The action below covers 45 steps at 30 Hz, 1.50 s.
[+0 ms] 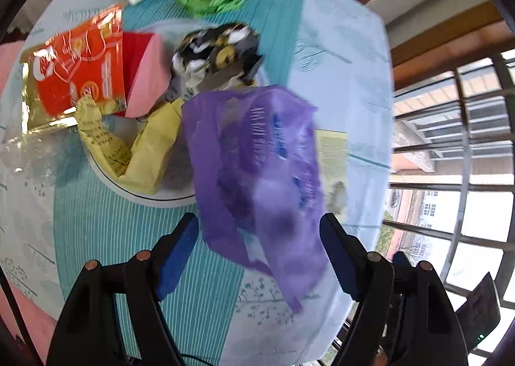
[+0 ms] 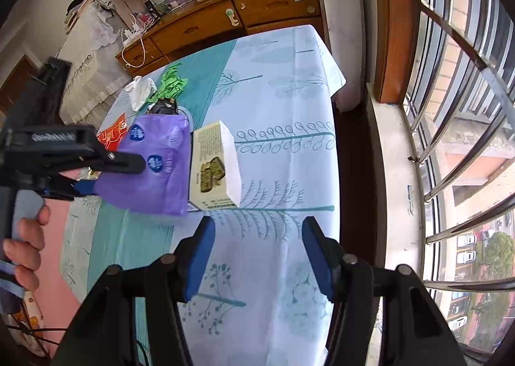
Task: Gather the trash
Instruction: 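Grasp the purple bag with left gripper while right gripper grasps the white box, then carry the purple bag and white box over the bin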
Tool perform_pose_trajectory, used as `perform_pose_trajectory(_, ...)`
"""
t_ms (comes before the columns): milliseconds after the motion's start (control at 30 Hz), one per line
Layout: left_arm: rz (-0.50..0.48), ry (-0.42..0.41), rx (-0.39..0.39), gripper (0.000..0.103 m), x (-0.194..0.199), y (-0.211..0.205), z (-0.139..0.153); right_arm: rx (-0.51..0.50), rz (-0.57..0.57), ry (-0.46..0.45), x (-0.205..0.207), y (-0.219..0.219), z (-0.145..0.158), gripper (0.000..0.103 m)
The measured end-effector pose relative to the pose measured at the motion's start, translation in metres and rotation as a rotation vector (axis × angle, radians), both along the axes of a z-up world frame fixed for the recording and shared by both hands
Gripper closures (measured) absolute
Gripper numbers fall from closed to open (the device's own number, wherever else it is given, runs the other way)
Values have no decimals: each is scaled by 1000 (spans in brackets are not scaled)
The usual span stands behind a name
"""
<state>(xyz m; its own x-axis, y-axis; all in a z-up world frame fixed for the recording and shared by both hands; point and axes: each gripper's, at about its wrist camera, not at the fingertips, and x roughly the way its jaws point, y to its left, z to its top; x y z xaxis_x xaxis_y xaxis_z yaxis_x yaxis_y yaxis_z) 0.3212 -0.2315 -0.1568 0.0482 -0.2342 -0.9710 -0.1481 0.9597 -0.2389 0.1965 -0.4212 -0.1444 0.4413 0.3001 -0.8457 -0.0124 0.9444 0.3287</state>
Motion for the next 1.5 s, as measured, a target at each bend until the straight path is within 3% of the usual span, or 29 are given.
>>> perform_pose_trajectory(300,56,66,-27,27,16,-7,-45,16,24,22,24,3,-17,47)
perform_pose_trajectory(400,62,79,-78,29,18,-9,-52,30,38,33,29,6,-20,47)
perform_pose_trajectory(500,47,50,-128,50,19,-10,-48,47,52,56,35,10,-25,46)
perform_pose_trajectory(533,41,38,-155,64,19,-11,-46,52,54,62,37,11,-26,46)
perform_pose_trajectory(700,38,3,-153,93,18,-5,-30,91,65,89,49,16,-33,46)
perform_pose_trajectory(1033,-112,-109,24,96,-5,8,13,152,117,113,79,42,-45,47)
perform_pose_trajectory(1267,-129,-136,36,96,-17,24,26,264,164,110,79,65,-42,87)
perform_pose_trajectory(1500,-143,-160,32,96,-47,45,42,300,204,29,47,90,-5,102)
